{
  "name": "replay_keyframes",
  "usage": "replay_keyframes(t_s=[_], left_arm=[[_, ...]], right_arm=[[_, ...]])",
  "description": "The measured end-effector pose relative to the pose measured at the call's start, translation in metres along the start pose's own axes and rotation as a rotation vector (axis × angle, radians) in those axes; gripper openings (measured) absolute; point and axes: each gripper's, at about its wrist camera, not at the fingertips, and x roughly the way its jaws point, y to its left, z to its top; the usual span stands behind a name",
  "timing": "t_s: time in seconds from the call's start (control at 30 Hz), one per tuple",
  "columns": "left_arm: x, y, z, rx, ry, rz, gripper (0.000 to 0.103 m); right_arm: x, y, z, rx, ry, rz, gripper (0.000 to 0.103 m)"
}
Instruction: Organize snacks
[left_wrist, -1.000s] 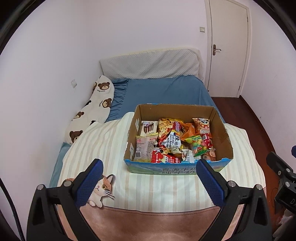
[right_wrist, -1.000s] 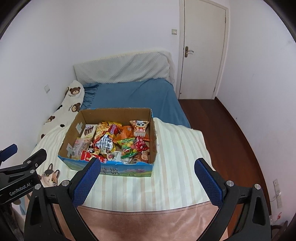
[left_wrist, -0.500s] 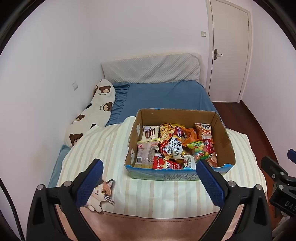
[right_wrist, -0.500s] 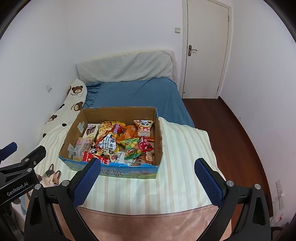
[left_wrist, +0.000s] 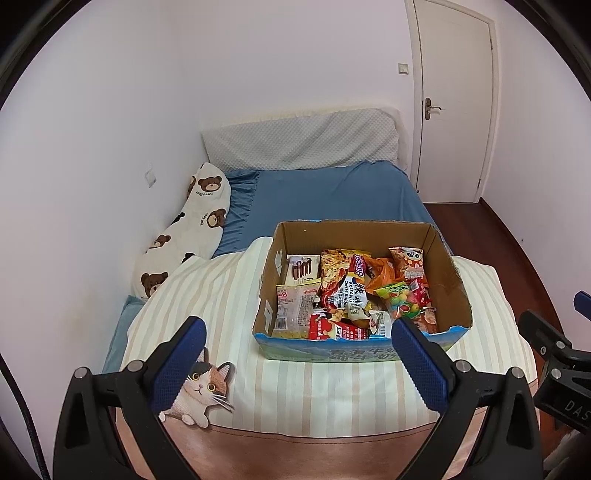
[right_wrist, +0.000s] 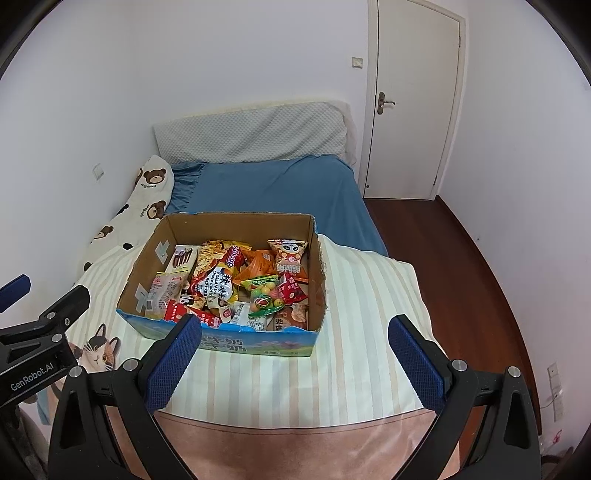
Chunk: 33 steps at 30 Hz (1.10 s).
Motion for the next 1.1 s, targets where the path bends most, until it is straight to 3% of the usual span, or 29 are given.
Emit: replay_keyframes(t_s=[1.1], left_arm=[[-0.004,-0.001,-0.004,0.013,-0.005,-0.008,0.103]], right_arm=[[-0.01,-0.004,-0.002,0.018,-0.013,-0.015,0.103]])
